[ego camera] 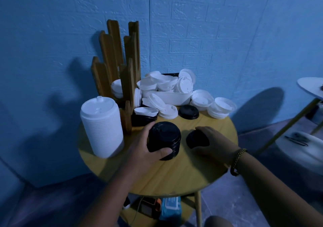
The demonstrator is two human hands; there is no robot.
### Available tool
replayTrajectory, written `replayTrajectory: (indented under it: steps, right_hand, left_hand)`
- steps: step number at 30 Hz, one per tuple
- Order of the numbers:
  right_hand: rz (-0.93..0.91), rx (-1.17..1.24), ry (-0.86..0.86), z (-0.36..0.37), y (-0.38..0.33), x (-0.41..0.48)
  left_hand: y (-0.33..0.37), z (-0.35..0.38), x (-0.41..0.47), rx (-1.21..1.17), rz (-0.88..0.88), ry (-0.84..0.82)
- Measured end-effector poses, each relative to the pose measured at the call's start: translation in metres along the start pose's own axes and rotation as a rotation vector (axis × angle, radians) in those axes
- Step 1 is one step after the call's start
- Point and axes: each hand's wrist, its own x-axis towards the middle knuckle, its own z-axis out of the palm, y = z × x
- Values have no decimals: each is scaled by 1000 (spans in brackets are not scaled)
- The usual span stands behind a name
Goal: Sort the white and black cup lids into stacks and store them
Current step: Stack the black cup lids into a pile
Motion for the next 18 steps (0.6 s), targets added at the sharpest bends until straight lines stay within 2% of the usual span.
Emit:
replayTrajectory:
  steps: [3,6,8,12,18]
  right_hand:
    - [-71,296,136,-3,-14,-4]
    - [-232,553,198,-7,-38,-9]
    - [-320,536,150,-5,-57,-8]
    - [-400,312,109,6,-76,0]
    - [-395,381,94,10,-79,-3]
  left_hand:
    - [-1,-1,0,5,0,-16]
    - [2,0,0,22,-15,-25]
    - [5,0,0,18,-28,-33]
    - [6,-2,-2,21,-19,-54]
    - [6,-3,-2,19,-38,-64]
